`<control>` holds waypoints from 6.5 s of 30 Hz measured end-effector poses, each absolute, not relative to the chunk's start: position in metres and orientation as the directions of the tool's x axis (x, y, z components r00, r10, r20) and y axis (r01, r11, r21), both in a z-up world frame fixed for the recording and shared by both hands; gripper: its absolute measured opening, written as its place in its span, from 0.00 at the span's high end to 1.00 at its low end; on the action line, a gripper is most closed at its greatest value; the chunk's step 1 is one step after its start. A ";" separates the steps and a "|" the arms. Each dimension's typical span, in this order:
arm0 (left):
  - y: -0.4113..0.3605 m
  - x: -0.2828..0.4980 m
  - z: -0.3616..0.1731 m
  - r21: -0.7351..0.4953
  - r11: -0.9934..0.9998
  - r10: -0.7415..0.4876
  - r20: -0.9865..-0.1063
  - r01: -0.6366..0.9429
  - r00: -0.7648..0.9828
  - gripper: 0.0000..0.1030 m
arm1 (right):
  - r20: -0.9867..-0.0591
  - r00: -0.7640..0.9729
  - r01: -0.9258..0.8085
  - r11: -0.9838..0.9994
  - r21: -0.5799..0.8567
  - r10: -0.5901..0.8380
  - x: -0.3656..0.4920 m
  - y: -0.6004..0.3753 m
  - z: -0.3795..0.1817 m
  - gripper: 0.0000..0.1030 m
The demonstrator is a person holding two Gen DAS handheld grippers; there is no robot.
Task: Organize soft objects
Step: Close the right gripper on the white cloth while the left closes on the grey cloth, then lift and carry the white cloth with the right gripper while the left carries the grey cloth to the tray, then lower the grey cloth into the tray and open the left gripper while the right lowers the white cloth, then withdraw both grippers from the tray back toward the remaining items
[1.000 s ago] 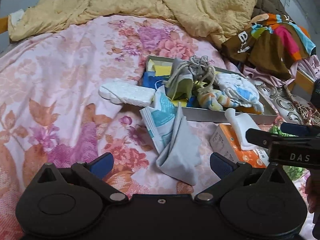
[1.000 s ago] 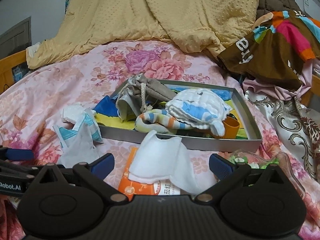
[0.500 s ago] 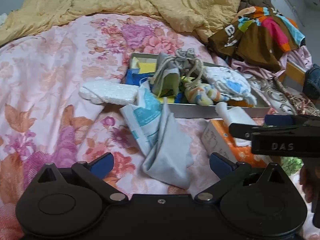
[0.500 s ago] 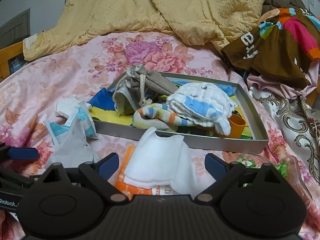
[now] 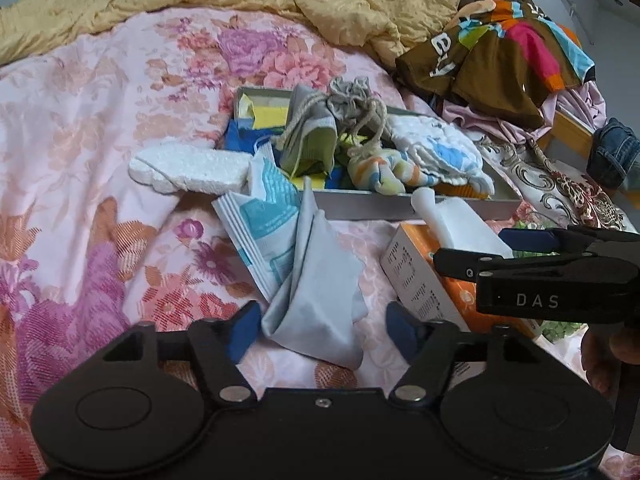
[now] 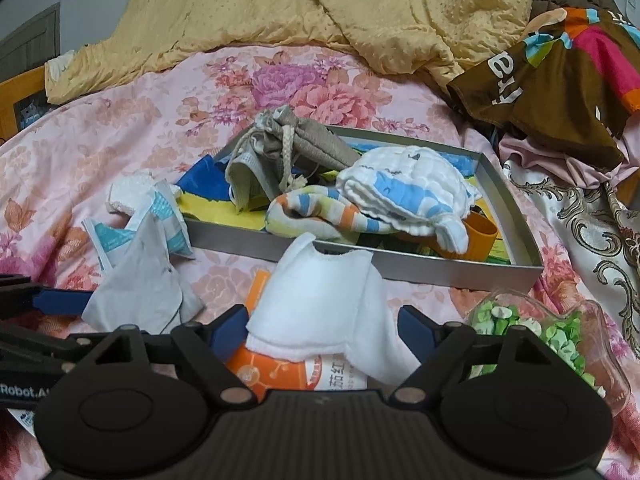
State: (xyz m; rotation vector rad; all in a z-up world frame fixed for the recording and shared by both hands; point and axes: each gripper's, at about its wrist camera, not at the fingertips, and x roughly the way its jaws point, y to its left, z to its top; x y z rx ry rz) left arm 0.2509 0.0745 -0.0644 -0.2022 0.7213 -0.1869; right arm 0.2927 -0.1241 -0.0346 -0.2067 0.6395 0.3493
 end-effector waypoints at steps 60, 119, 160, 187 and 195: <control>0.039 0.178 0.056 -0.085 0.990 -0.139 -0.380 0.115 0.914 0.87 | -0.368 0.857 -0.424 0.900 -0.103 0.361 0.208 -0.150 0.082 0.92; -0.041 0.433 0.008 -0.068 0.987 -0.157 -0.573 0.144 0.805 0.65 | -0.497 0.825 -0.204 0.962 0.180 0.268 0.415 -0.223 0.000 0.84; -0.001 0.260 0.093 0.032 0.999 0.010 -0.442 0.004 0.897 0.03 | -0.333 0.852 -0.357 0.914 0.193 0.404 0.300 -0.233 0.078 0.00; 0.055 0.142 0.054 -0.015 0.997 0.056 -0.555 -0.077 0.830 0.01 | -0.500 0.771 -0.467 0.884 -0.025 0.394 0.173 -0.197 0.055 0.00; 0.064 0.141 0.027 0.049 0.996 0.088 -0.682 -0.075 0.726 0.01 | -0.640 0.691 -0.475 0.878 -0.054 0.335 0.165 -0.186 0.029 0.00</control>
